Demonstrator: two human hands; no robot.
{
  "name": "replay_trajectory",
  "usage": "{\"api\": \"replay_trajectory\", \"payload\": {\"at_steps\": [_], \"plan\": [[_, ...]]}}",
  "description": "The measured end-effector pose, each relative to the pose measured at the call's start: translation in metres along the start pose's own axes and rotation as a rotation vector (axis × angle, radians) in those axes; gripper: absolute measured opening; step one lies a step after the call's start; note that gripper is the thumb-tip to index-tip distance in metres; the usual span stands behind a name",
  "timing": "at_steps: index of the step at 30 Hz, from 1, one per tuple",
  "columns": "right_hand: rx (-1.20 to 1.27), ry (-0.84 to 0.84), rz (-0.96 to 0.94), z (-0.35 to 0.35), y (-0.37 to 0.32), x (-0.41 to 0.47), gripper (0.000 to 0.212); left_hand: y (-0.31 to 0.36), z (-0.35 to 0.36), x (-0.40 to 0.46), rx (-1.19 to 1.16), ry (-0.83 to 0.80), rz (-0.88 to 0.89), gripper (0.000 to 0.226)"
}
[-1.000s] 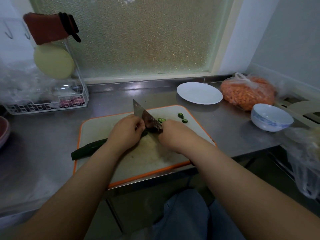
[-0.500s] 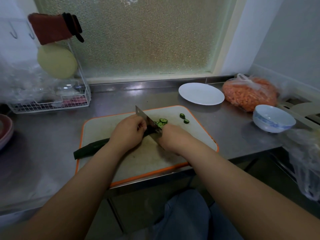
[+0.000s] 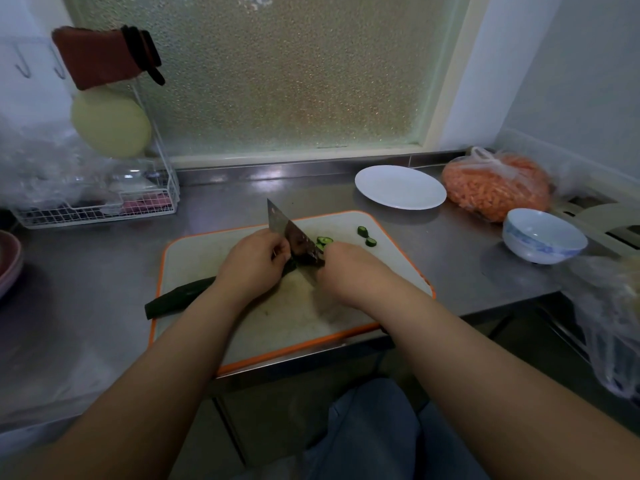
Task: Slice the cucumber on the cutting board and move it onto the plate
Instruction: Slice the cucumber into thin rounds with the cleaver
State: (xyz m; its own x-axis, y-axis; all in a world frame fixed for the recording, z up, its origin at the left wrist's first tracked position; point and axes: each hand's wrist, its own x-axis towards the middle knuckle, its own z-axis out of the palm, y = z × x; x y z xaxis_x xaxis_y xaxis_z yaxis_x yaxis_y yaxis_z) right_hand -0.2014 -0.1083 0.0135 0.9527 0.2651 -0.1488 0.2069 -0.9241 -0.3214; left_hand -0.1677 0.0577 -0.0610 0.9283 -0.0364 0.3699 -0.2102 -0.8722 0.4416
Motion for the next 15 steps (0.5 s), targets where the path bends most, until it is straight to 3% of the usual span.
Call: {"api": "replay_trajectory", "payload": {"at_steps": [15], "plan": [[-0.035, -0.065, 0.030, 0.016, -0.007, 0.010, 0.027, 0.000, 0.001, -0.001, -0.001, 0.002, 0.018, 0.009]]}}
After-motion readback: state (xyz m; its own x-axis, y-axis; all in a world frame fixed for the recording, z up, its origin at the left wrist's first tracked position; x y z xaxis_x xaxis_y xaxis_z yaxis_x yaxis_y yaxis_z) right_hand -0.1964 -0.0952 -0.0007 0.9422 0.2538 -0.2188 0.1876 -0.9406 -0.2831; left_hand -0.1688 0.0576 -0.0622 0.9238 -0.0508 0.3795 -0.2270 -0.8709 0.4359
